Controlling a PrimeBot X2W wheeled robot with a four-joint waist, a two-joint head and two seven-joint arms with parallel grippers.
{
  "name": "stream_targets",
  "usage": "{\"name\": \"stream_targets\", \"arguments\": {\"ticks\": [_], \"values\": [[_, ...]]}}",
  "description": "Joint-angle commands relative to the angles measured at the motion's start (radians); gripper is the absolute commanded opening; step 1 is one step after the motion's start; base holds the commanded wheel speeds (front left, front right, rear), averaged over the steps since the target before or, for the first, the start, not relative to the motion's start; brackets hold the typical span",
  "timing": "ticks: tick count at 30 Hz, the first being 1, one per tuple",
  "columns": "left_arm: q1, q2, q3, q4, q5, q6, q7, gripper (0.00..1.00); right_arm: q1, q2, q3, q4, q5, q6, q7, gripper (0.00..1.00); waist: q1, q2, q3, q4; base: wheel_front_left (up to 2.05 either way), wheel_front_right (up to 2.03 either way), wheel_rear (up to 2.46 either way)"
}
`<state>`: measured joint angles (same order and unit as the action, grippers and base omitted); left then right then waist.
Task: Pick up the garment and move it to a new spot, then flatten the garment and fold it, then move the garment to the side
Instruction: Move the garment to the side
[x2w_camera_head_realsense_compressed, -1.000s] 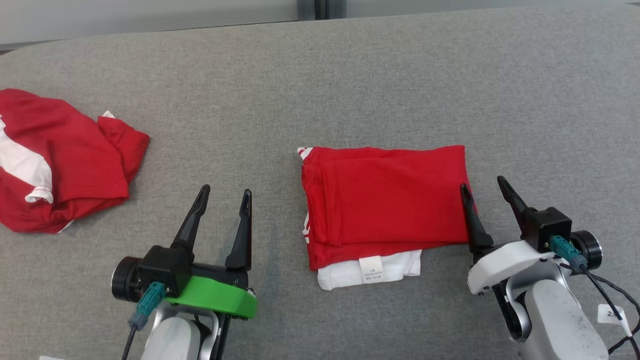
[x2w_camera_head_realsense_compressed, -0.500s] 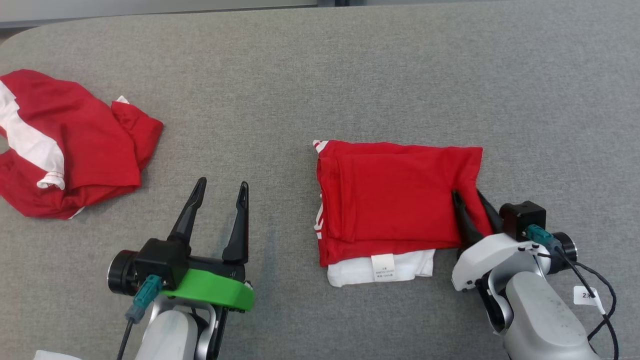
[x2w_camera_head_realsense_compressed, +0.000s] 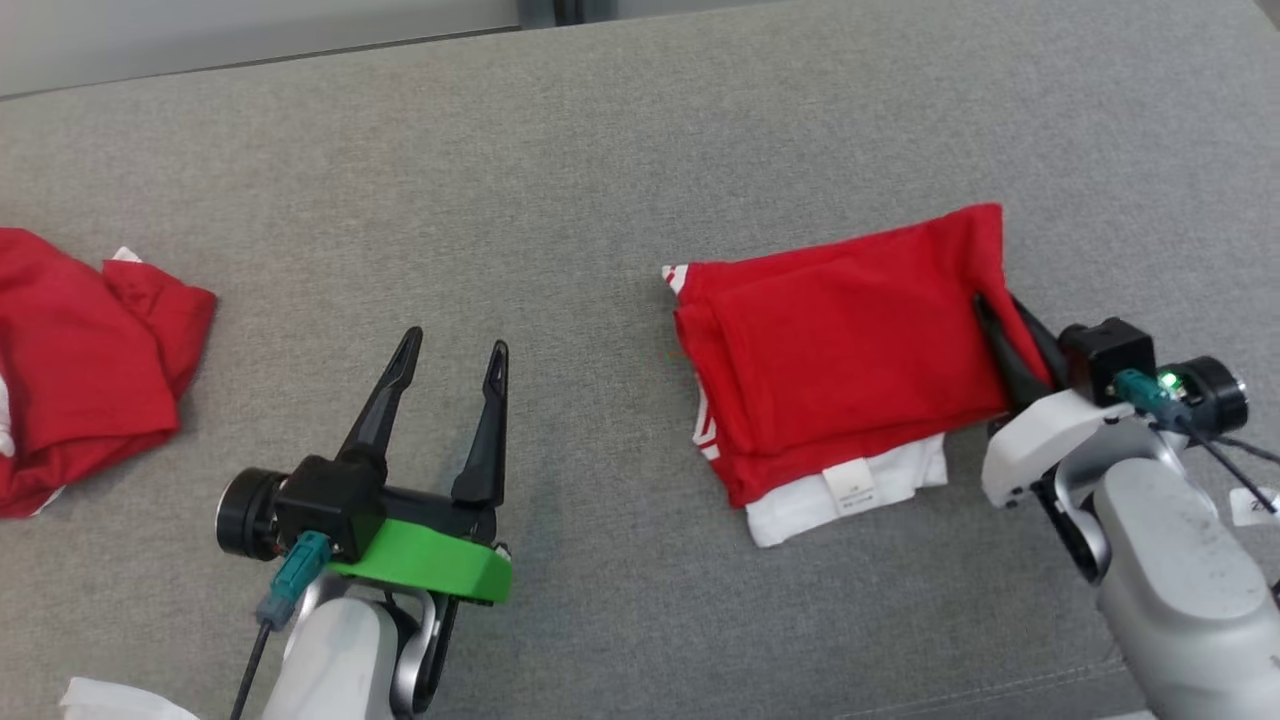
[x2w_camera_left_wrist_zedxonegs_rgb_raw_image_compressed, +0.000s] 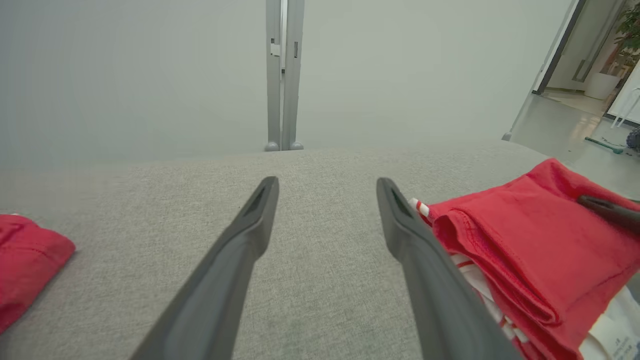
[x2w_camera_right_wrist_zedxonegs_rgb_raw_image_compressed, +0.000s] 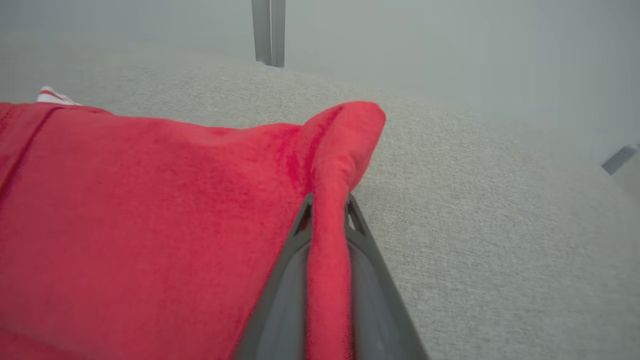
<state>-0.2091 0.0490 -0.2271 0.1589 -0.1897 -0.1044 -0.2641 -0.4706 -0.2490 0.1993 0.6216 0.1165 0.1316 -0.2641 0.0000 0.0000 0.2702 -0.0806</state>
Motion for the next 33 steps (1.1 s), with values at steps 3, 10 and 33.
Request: {"name": "stream_targets", "arguments": {"ticks": [3, 10, 33], "values": [[-0.046, 0.003, 0.003, -0.007, 0.024, -0.010, 0.000, 1.00, -0.065, -0.085, -0.002, 0.003, 0.001, -0.002, 0.000, 0.00, 0.0000, 0.0000, 0.073, -0.062, 0.00, 0.00, 0.00], [-0.149, 0.037, -0.019, -0.010, 0.086, -0.021, 0.000, 1.00, -0.200, -0.198, 0.001, 0.046, -0.006, -0.002, 0.000, 0.00, 0.0000, 0.0000, 0.199, -0.111, 0.00, 0.00, 0.00], [-0.305, 0.055, -0.090, -0.090, 0.086, -0.026, 0.000, 1.00, -0.434, -0.320, -0.249, 0.234, -0.184, -0.002, 0.000, 1.00, 0.0000, 0.0000, 0.321, -0.074, 0.00, 0.00, 0.00]]}}
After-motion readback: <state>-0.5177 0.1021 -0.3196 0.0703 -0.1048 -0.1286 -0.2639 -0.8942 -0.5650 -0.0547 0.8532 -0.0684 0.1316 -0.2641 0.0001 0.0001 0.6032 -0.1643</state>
